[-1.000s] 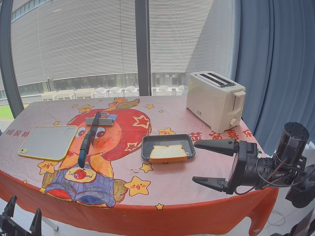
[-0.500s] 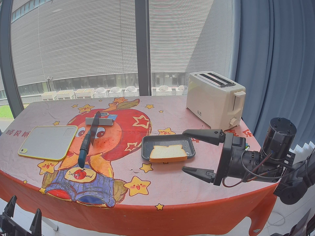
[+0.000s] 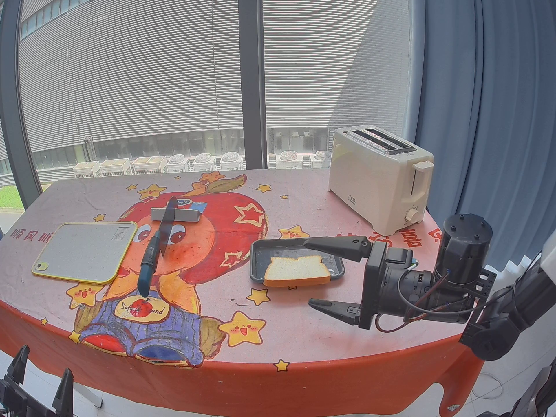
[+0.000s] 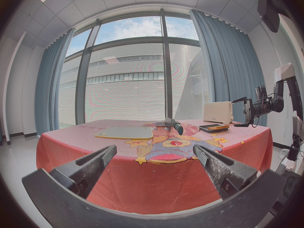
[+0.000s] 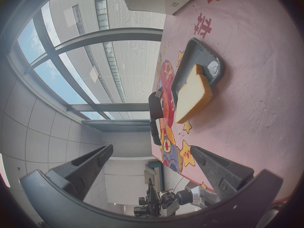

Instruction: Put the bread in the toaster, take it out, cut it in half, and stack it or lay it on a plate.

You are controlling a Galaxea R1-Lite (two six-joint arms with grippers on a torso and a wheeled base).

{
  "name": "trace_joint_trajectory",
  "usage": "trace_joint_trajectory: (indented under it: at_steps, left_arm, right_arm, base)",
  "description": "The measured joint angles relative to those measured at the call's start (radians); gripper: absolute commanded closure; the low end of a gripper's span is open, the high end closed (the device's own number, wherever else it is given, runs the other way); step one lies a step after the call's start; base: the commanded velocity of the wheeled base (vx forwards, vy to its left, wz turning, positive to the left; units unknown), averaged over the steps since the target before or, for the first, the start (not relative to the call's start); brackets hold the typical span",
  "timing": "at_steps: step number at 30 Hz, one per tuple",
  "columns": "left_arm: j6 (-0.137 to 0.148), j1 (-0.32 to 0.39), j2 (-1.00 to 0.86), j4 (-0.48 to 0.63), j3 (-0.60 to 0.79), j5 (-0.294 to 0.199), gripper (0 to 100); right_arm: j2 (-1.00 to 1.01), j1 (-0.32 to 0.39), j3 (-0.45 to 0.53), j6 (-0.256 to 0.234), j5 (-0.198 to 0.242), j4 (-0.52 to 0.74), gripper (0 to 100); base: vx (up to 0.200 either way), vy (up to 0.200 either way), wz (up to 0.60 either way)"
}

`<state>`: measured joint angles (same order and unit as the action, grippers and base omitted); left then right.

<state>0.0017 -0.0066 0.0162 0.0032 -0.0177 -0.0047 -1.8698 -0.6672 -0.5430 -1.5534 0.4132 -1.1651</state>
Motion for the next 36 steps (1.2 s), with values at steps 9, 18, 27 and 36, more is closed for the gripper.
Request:
trace_joint_trajectory:
  at_steps: [9, 18, 27, 36]
  left_arm:
    - [0.0, 0.001, 0.0, 0.0, 0.0, 0.0, 0]
    - [0.0, 0.0, 0.0, 0.0, 0.0, 0.0, 0]
    - [0.0, 0.001, 0.0, 0.0, 0.0, 0.0, 0]
    - [0.0, 0.0, 0.0, 0.0, 0.0, 0.0, 0]
  right_arm:
    - [-0.061, 0.011, -0.032, -0.003, 0.0, 0.005, 0]
    - [-0.108, 0.032, -0.061, -0.005, -0.004, 0.01, 0]
    - [-0.114, 0.034, -0.079, -0.03, -0.017, 0.016, 0]
    - [-0.113, 0.055, -0.102, -0.039, -0.02, 0.059, 0]
  base:
    - [0.0, 0.0, 0.0]
    - [0.0, 0.0, 0.0]
    - [0.0, 0.0, 0.0]
    - [0.0, 0.0, 0.0]
